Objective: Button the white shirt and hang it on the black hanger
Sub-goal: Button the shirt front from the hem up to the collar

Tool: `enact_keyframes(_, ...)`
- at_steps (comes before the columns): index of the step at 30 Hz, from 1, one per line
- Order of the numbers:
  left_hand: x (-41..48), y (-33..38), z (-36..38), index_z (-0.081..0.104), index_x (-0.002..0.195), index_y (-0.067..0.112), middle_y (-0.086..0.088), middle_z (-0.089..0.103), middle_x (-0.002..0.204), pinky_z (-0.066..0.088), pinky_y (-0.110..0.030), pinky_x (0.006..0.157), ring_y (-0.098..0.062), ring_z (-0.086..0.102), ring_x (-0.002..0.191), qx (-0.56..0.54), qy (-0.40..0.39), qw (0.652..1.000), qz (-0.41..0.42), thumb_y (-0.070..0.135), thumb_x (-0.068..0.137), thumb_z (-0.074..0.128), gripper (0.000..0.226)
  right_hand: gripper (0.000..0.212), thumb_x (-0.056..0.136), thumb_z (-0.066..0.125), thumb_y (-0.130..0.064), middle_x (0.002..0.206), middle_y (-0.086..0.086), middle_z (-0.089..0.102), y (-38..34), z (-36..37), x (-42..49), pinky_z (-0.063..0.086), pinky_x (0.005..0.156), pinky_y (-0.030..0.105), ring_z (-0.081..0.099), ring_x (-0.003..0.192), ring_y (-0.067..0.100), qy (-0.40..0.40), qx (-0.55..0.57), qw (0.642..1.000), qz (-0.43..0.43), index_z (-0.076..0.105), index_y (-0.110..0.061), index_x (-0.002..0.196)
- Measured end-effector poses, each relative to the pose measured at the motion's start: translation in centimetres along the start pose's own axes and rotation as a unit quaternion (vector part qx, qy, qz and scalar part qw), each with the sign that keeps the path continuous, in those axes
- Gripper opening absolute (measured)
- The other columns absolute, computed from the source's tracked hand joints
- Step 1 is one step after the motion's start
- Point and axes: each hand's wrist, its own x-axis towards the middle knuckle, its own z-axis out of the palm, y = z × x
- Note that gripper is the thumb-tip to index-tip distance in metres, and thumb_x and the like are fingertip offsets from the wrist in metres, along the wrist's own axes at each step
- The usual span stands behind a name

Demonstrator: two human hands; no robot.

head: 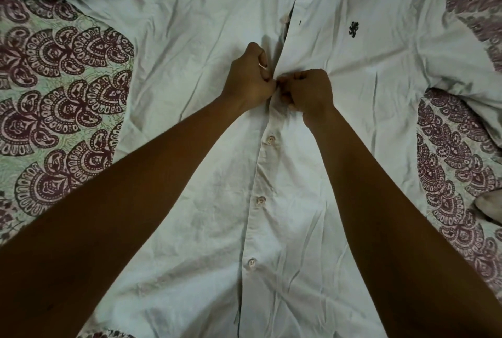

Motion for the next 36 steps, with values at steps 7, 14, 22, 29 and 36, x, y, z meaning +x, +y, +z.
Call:
enact_keyframes(7,0.0,0.1,0.0,0.034,0.077,0.024,0.006,0.049,0.063,0.041,-0.008,0.052,-0.005,0.047,0.056,0.013,-0.016,0.999,0.033,0.005,0.07,0.076,0.047,0.034,0.078,0.073,-0.022,0.041,-0.011,0.052,-0.1,-0.4,-0.5,0.039,0.055,0.021,0.046,0.042,0.004,0.002,-0.004,1.0,-0.026,0.058,-0.026,0.048)
enact_keyframes(14,0.1,-0.4,0.6,0.031,0.068,0.027,0.007,0.047,0.062,0.04,-0.007,0.053,-0.014,0.046,0.064,-0.009,0.007,0.999,0.031,-0.004,0.07,0.071,0.05,0.023,0.074,0.079,-0.019,0.061,0.007,0.06,-0.4,-1.0,-0.2,0.041,0.056,0.028,0.052,0.055,0.017,-0.031,0.015,0.999,0.002,0.064,-0.011,0.058)
enact_keyframes(22,0.9,-0.1,-0.8,0.036,0.071,0.02,0.0,0.048,0.07,0.045,-0.018,0.055,-0.011,0.048,0.067,-0.09,-0.082,0.988,-0.09,-0.018,0.078,0.051,0.041,0.028,0.086,0.067,-0.015,0.062,0.006,0.053,-1.8,-2.2,0.1,0.038,0.047,0.019,0.05,0.047,0.01,-0.127,0.059,0.986,0.091,0.054,-0.007,0.062)
enact_keyframes(29,1.1,-0.1,-0.6,0.042,0.077,0.023,-0.002,0.056,0.076,0.052,-0.04,0.082,-0.021,0.057,0.08,-0.054,-0.075,0.992,-0.089,0.006,0.077,0.069,0.033,0.023,0.075,0.077,-0.011,0.062,0.007,0.063,-0.2,-1.1,0.6,0.052,0.066,0.032,0.06,0.06,0.019,-0.033,0.033,0.998,0.03,0.063,-0.013,0.057)
enact_keyframes(36,0.9,-0.7,0.6,0.032,0.073,0.028,0.007,0.054,0.066,0.043,-0.016,0.063,-0.007,0.052,0.063,-0.012,0.016,0.999,-0.045,0.005,0.081,0.064,0.041,0.037,0.067,0.075,0.004,0.07,0.009,0.055,0.2,-0.8,0.8,0.055,0.078,0.05,0.063,0.07,0.03,0.013,0.104,0.994,0.008,0.045,-0.017,0.065)
